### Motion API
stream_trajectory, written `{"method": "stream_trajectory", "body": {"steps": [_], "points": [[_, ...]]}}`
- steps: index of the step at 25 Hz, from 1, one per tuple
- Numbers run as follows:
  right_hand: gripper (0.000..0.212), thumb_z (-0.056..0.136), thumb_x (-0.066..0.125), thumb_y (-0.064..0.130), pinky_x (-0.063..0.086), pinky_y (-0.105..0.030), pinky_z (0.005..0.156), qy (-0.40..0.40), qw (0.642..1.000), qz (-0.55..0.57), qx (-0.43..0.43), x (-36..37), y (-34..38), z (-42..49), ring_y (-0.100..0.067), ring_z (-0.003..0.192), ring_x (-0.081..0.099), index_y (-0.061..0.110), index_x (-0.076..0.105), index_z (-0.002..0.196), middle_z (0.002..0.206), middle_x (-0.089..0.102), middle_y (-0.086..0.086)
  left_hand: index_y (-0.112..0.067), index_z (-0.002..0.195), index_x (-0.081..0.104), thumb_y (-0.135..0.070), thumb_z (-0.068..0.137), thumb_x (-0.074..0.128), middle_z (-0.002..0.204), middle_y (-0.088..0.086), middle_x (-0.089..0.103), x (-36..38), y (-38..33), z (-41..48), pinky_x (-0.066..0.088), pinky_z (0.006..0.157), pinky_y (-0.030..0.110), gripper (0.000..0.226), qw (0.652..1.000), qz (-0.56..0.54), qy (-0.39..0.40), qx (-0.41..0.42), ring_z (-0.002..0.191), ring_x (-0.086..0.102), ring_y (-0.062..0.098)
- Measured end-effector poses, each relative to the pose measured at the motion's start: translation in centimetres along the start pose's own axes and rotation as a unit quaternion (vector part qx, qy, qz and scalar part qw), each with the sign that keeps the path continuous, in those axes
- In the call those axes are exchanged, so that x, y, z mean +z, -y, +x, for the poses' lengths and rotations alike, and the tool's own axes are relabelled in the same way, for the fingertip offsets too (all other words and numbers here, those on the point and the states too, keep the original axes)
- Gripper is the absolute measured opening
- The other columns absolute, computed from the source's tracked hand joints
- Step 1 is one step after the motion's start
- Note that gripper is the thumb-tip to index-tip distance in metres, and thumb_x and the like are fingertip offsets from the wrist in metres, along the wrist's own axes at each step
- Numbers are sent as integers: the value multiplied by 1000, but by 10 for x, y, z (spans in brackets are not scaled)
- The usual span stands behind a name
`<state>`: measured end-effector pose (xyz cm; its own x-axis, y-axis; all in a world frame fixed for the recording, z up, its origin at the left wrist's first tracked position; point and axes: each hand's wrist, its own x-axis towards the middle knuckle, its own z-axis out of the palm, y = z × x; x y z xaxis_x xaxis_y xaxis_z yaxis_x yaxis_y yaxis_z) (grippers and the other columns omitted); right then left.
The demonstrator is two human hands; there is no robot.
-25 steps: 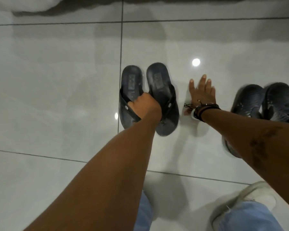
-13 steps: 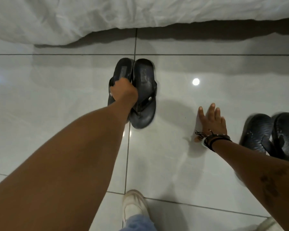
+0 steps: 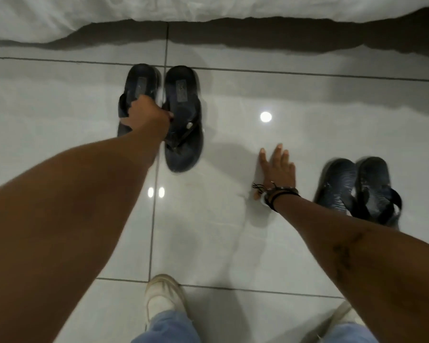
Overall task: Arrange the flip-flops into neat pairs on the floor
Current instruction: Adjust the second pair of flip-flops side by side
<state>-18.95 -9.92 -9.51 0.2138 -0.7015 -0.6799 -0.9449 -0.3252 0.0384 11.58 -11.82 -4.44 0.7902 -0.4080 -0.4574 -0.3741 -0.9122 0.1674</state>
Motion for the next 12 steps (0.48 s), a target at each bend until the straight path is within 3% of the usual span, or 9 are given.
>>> {"method": "stream_trajectory", "body": {"steps": [3,4,6,8,9,12], "points": [[84,91,60,21,11,-52,120,33,998,44,-17,-15,-2,0,-33,149,0,25,3,152,161,-11,-15,-10,133,53,-56,86,60,142,19,51,29,-10,-55,23,118,61,66,980,115,-72,145,136,43,38],[84,90,62,29,10,-51,120,33,997,73,-11,-18,-11,-3,-29,148,8,24,6,153,162,-7,-11,-10,141,46,-58,87,58,151,20,42,47,-17,-82,17,121,60,73,966,132,-52,215,143,34,36],[85,85,63,43,15,-51,118,-33,991,125,41,-20,-47,-17,-25,144,25,16,17,151,162,7,-9,-12,154,25,-60,83,64,164,19,16,90,-25,-142,7,123,56,94,933,166,71,310,153,13,34],[77,82,63,45,26,-52,113,-149,971,130,136,-8,-106,-41,-30,138,34,6,35,143,156,25,-15,-15,158,7,-56,75,76,166,18,-1,132,-29,-196,5,125,56,115,912,197,168,317,155,1,34],[73,81,63,45,30,-54,110,-169,960,125,187,-1,-135,-52,-34,133,39,4,42,138,149,35,-19,-16,158,3,-53,72,81,166,19,-6,149,-27,-215,7,124,57,122,917,203,187,289,154,-1,36],[60,79,65,49,37,-53,103,-80,946,104,297,22,-191,-73,-39,121,48,5,57,120,129,54,-20,-14,158,-3,-44,67,88,164,24,-14,172,-20,-237,15,123,57,132,937,203,184,218,152,-3,44]]}}
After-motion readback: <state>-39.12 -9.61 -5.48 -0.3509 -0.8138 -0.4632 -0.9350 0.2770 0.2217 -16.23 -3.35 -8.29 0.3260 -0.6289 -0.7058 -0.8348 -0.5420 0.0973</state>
